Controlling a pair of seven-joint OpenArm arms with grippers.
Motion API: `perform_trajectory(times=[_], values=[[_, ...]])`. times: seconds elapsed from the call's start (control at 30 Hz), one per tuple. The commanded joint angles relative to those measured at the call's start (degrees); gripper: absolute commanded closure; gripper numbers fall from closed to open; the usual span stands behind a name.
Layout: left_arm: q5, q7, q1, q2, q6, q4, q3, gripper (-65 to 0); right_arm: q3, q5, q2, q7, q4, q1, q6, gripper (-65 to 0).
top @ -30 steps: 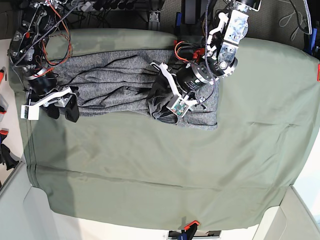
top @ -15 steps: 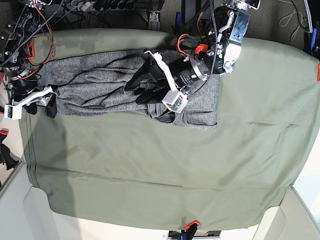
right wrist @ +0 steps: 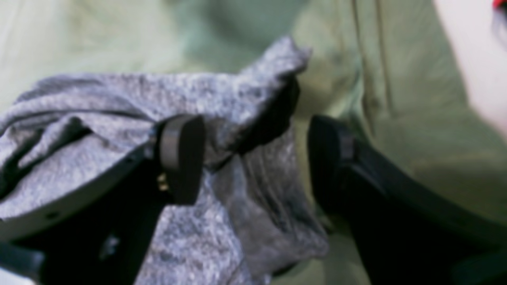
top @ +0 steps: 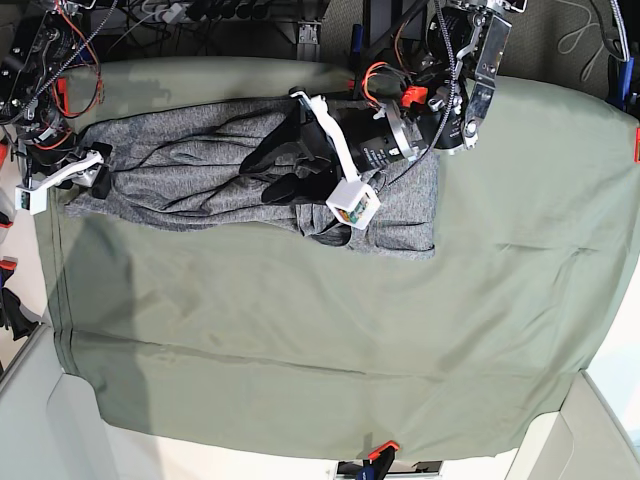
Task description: Fold the T-shirt properly
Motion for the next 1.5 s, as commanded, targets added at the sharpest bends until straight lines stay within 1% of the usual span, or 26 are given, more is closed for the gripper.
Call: perform_trajectory(times=[0.0,0.17,0.3,0.47,0.53,0.63,0.7,0.77,0.83,0.87,0.9,0.97,1.03,1.07,1.1,1.17,1.23,1.33,1.37,1.43,1.47], values=[[-1.31,-0.94,-0.59,-0.20,-0.89,1.22,-1.07,-34.9,0.33,1.49,0.74,1.14,0.37,0.61,0.26,-40.6],[-1.42,-0.15,-0.61,-0.17,-0.89,1.22,-7.67,-34.9,0.31,2.97,0.61,1.79,-2.27,0.61,0.33,-40.5],[-2.95,0.68,-0.59,-0.17,-0.89,1.22,-13.05,-34.9,0.31,3.30,0.61,1.79,-3.76,0.61,2.01,-40.5],[-3.48,2.82,-0.59,-0.22,-0.89,1.20,-17.73,-34.9,0.31,6.49,0.61,2.19,-3.85,0.63,2.19,-40.5],[-2.71,2.84,-0.57,-1.25,-0.89,0.68,-18.49,-34.9,0.31,7.10,0.61,2.23,-3.85,0.66,2.19,-40.5],[0.31,2.75,-0.57,-3.43,-0.89,-1.99,-18.47,-34.9,0.31,7.23,0.61,2.19,-3.85,0.63,2.19,-40.5],[0.33,2.49,-0.07,-4.52,-0.89,-4.66,-18.47,-34.9,0.31,7.45,0.61,2.23,-3.85,0.66,2.73,-40.5],[0.39,1.07,1.01,-4.96,-0.89,-6.80,-18.47,-34.8,0.31,7.48,0.59,2.21,-3.85,0.63,3.61,-40.5],[0.96,-1.20,2.08,-4.90,-0.89,-8.46,-18.47,-34.3,0.31,7.48,0.59,2.23,-3.85,0.63,3.67,-40.5],[1.44,-2.75,2.62,-4.87,-0.89,-8.98,-18.47,-33.5,0.31,7.48,0.59,2.23,-3.85,0.63,3.67,-40.2],[2.08,-4.55,3.15,-4.90,-0.89,-9.27,-18.47,-31.2,0.31,7.50,0.57,2.27,-3.85,0.63,3.67,-40.2],[3.02,-6.08,3.87,-4.87,-0.89,-9.33,-18.47,-24.6,0.31,7.48,0.48,2.40,-3.85,0.63,3.65,-40.2],[2.91,-5.99,4.00,-4.70,-0.89,-9.33,-18.47,-17.3,0.31,7.50,0.28,2.43,-3.85,0.63,3.65,-39.7],[2.89,-5.99,4.00,-4.70,-0.89,-9.33,-18.47,-15.3,0.31,7.56,0.28,2.40,-3.85,0.63,3.65,-36.6],[2.73,-5.99,4.02,-4.70,-0.89,-9.33,-18.47,-14.7,0.31,7.89,0.31,2.40,-3.85,0.63,3.65,-31.8],[1.42,-5.99,4.00,-4.70,-0.89,-9.33,-18.45,-14.7,0.31,8.79,0.28,2.38,-3.85,0.63,3.65,-21.1],[0.07,-5.38,4.00,-4.55,-0.89,-9.33,-18.40,-14.7,0.31,10.05,0.28,2.38,-3.85,0.63,3.67,-12.8],[-0.31,-4.70,4.00,-4.37,-0.89,-9.33,-18.40,-14.7,0.31,10.97,0.28,2.40,-3.85,0.66,4.00,-4.5],[-0.31,-4.70,4.00,-4.46,-0.89,-9.31,-18.43,-14.7,0.31,10.99,0.28,2.43,-3.85,0.74,5.07,-0.8],[-0.33,-4.76,3.98,-4.46,-0.89,-9.09,-18.53,-14.7,0.31,11.87,0.31,2.40,-3.82,0.76,7.56,0.0],[-0.50,-4.76,3.98,-4.48,-0.89,-8.76,-18.78,-14.7,0.31,13.20,0.31,2.38,-3.82,0.76,8.09,0.0]])
